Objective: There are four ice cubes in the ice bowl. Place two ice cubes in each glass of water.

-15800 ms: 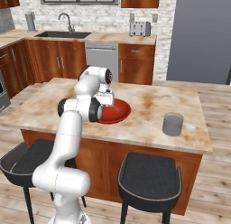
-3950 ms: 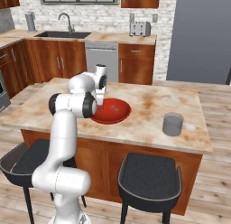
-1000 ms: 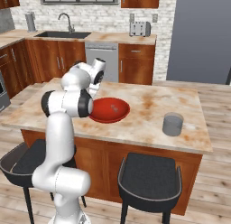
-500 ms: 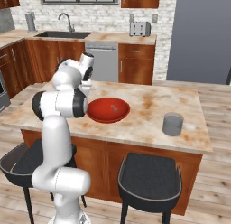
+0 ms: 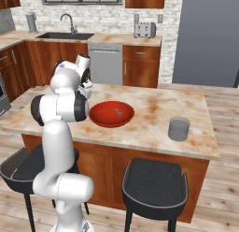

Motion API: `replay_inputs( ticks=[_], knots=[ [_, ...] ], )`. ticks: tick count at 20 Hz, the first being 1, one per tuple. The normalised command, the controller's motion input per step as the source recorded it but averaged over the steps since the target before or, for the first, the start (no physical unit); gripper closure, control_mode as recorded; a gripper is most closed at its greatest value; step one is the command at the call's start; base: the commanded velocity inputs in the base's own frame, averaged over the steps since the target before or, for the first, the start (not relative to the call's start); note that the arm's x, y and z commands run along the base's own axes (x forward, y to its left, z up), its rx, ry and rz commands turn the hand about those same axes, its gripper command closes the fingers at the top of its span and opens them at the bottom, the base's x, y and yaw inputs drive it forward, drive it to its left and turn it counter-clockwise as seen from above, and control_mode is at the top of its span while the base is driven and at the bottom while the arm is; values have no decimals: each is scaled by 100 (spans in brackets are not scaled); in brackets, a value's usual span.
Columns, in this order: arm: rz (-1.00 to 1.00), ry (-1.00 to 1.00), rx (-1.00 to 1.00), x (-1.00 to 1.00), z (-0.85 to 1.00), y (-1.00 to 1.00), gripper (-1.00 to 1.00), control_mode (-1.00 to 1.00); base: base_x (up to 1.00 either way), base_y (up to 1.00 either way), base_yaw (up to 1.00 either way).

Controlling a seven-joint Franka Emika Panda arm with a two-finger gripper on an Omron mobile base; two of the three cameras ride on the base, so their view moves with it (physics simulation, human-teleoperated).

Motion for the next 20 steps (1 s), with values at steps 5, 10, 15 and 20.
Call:
replay_inputs(
  ticks=[5, 10, 15, 20],
  knots=[
    [43, -20, -15, -13, -1, 15, 100, -100, 0, 0, 0],
    [36, -25, -16, -19, -6, 32, 100, -100, 0, 0, 0],
    [16, -21, -15, -1, -16, 1, 100, -100, 0, 0, 0],
    [6, -4, -5, 13, 0, 4, 100, -100, 0, 0, 0]
  ],
)
